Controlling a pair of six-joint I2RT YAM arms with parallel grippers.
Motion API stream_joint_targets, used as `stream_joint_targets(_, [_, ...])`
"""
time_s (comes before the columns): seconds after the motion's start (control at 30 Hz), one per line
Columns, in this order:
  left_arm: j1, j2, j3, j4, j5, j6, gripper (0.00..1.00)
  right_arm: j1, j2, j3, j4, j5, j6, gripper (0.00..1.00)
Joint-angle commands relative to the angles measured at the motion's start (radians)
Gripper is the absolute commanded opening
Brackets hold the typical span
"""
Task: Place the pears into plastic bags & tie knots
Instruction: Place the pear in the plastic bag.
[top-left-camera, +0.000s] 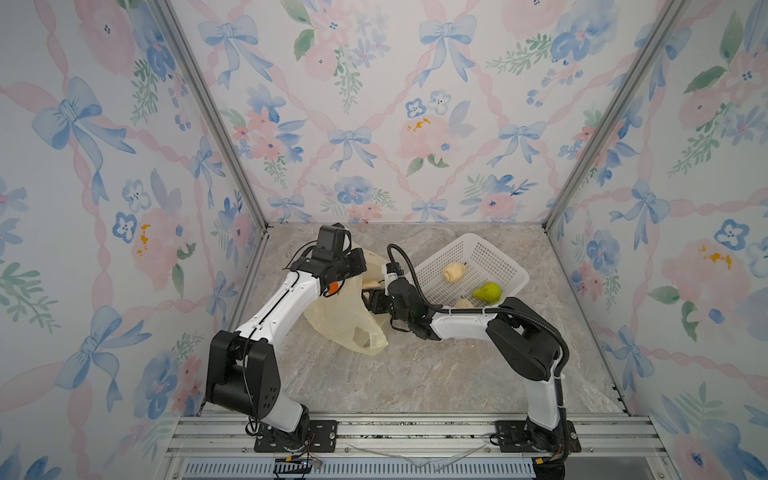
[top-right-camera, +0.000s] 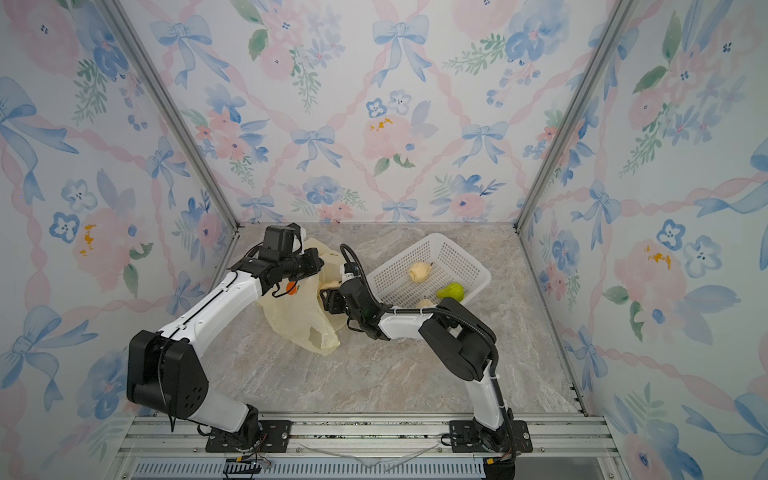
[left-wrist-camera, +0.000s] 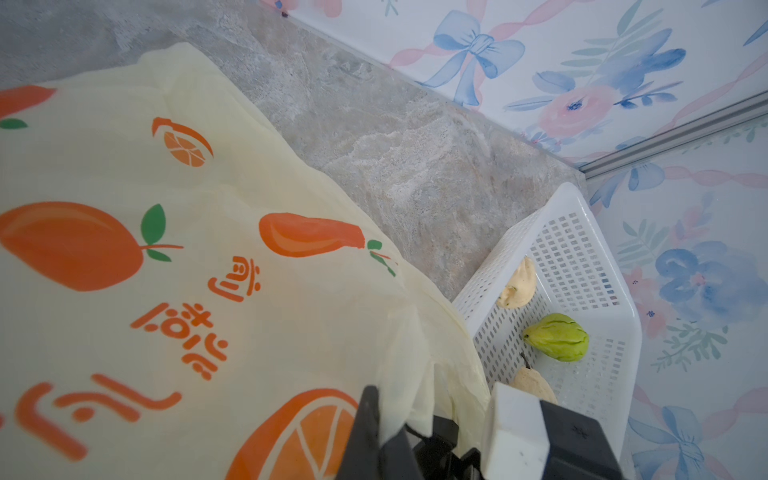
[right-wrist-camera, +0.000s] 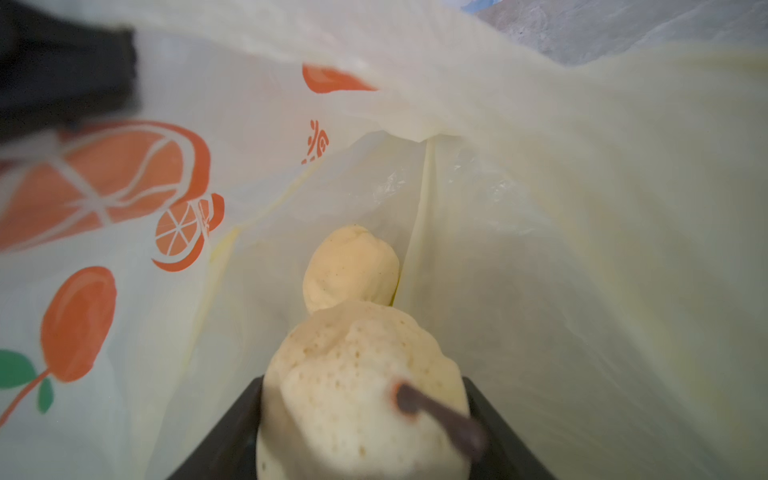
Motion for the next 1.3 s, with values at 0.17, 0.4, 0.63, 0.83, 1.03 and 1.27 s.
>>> stream_joint_targets(0.17, [-0.017,-0.015,-0.005,-0.024,-0.006,-0.013,0.00,0.024,0.202,0.267,0.110,0.050,0.035,0.63])
stream_joint_targets(0.4, [-0.019,-0.026,-0.017,-0.025,-0.010,-0.011,0.00,0.032,0.358,0.521,0.016,-0.117,0.043,0.78])
stream_joint_targets(0.63, [-0.017,-0.029,-0.022,-0.025,-0.022,-0.002,0.00,0.024,0.297,0.451,0.004,-0.132,-0.010,0.94])
stream_joint_targets(0.83, [-0.012,-0.029,-0.023,-0.025,-0.032,0.007,0.00,0.015,0.218,0.355,0.014,-0.146,-0.024,0.91])
stream_joint_targets(1.03, [0.000,-0.043,-0.027,-0.025,-0.047,0.021,0.00,0.009,0.130,0.246,0.023,-0.157,-0.050,0.89])
stream_joint_targets(1.27, [0.013,-0.039,-0.031,-0.024,-0.042,0.026,0.00,0.003,0.008,0.168,-0.108,-0.162,-0.136,0.84])
